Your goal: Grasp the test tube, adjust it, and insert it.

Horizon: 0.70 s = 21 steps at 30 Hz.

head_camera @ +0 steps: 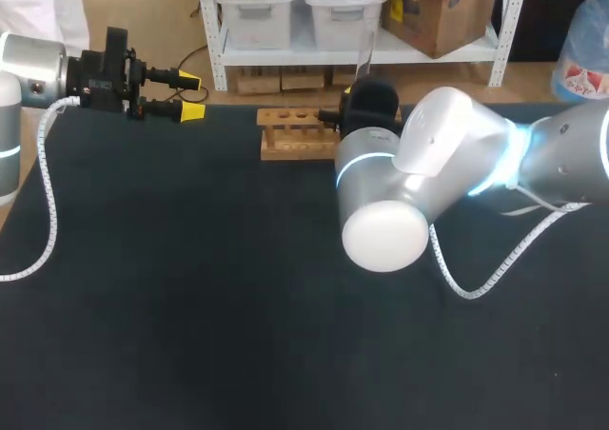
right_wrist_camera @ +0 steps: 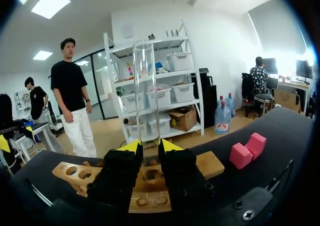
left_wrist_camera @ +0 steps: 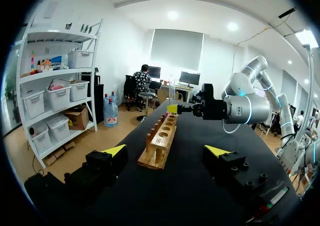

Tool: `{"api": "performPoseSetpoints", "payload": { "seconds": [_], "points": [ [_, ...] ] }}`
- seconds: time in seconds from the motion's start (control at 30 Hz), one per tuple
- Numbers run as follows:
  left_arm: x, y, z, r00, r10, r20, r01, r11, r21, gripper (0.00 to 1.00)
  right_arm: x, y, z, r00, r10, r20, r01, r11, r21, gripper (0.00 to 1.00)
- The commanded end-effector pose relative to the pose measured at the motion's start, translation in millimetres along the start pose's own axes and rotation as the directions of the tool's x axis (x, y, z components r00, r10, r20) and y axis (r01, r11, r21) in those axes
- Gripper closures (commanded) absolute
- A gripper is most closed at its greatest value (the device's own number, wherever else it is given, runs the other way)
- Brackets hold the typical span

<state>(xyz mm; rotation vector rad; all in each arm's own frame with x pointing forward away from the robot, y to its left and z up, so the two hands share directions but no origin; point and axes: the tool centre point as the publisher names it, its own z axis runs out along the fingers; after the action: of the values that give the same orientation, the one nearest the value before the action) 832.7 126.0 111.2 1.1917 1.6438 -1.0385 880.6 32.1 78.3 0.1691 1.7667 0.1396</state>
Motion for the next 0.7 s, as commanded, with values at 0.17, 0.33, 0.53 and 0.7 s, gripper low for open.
{"api": "performPoseSetpoints", "payload": {
  "seconds": [0.17,0.33,0.53,0.7],
  "points": [
    [1.1,0.0,-0.1,1.0,0.003,0.003,-0.003,1.0,0.0,0.0,6.1,0.6,5.5,1.0,-0.005,-0.014,0.005,1.0,-0.015,0.75],
    [1.1,0.0,-0.1,1.0,0.003,0.003,-0.003,1.0,0.0,0.0,6.5,0.5,6.0,1.0,-0.009,-0.016,0.009,1.0,-0.024,0.68],
    [1.1,0.0,-0.1,1.0,0.003,0.003,-0.003,1.0,0.0,0.0,7.1,1.5,4.7,1.0,-0.009,-0.022,0.009,0.999,-0.032,0.5],
    [1.1,0.0,-0.1,1.0,0.003,0.003,-0.003,1.0,0.0,0.0,5.7,2.6,2.6,1.0,-0.013,-0.027,0.013,1.0,-0.028,0.0]
  ]
}}
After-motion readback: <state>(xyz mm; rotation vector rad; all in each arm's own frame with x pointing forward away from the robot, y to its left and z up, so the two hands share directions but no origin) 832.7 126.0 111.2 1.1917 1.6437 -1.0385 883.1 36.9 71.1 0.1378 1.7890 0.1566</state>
